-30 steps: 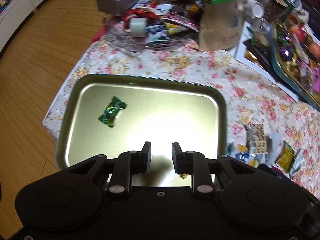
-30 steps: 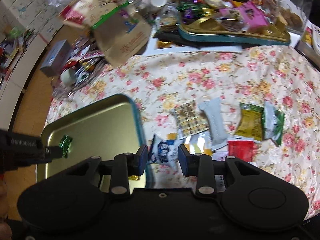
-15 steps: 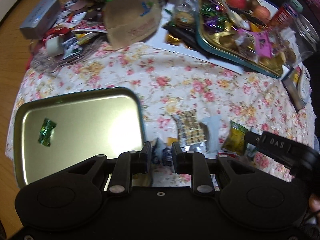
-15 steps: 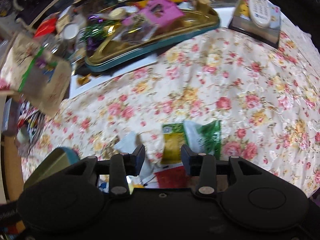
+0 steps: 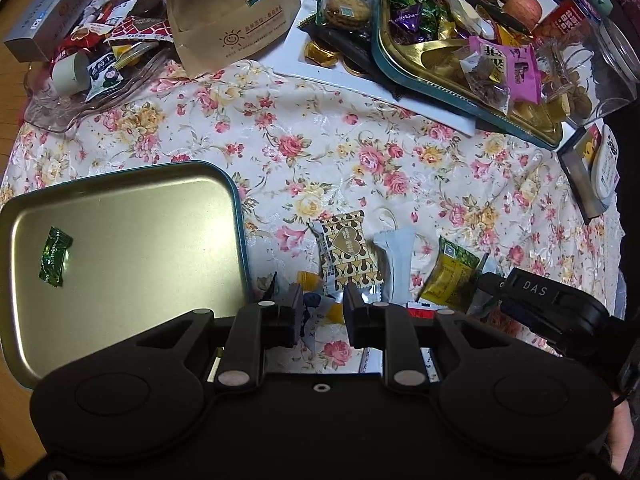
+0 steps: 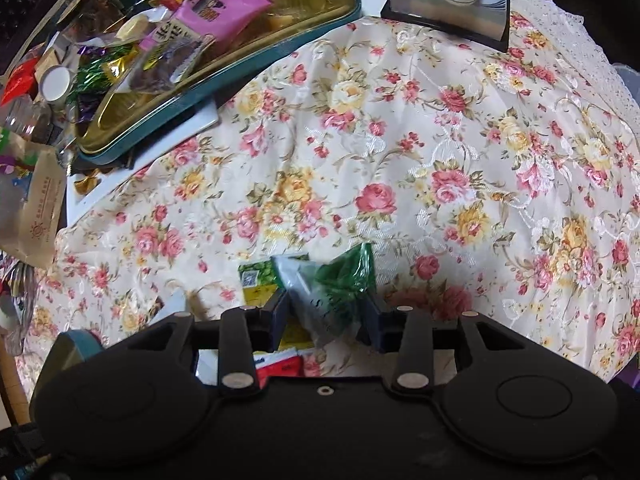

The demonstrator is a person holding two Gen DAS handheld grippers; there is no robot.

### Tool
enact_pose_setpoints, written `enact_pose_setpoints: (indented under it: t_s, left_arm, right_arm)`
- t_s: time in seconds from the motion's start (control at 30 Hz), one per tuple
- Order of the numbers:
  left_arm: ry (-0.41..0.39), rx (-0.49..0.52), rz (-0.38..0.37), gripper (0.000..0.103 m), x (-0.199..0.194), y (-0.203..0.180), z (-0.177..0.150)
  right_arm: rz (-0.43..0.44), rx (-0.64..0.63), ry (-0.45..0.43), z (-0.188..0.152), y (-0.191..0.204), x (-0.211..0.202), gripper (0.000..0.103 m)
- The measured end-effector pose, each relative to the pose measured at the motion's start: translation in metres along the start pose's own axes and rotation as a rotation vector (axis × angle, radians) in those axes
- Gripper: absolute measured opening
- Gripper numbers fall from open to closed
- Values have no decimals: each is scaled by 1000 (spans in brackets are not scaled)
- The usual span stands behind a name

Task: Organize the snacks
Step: 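Grasp the brown heart-print packet with the left gripper while the right grasps a green bag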

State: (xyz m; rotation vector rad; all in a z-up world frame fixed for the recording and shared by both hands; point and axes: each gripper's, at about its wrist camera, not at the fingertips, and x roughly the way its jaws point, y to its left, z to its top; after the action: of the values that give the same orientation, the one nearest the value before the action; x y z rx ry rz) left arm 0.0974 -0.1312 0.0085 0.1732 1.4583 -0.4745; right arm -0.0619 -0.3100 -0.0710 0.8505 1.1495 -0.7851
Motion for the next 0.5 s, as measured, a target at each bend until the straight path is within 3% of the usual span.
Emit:
enact_pose_setpoints:
  t_s: [0.5]
  left_arm:
    - [28, -5, 7, 32, 17, -13, 8]
  right_arm:
    - [24, 5, 77, 10, -6, 16, 47]
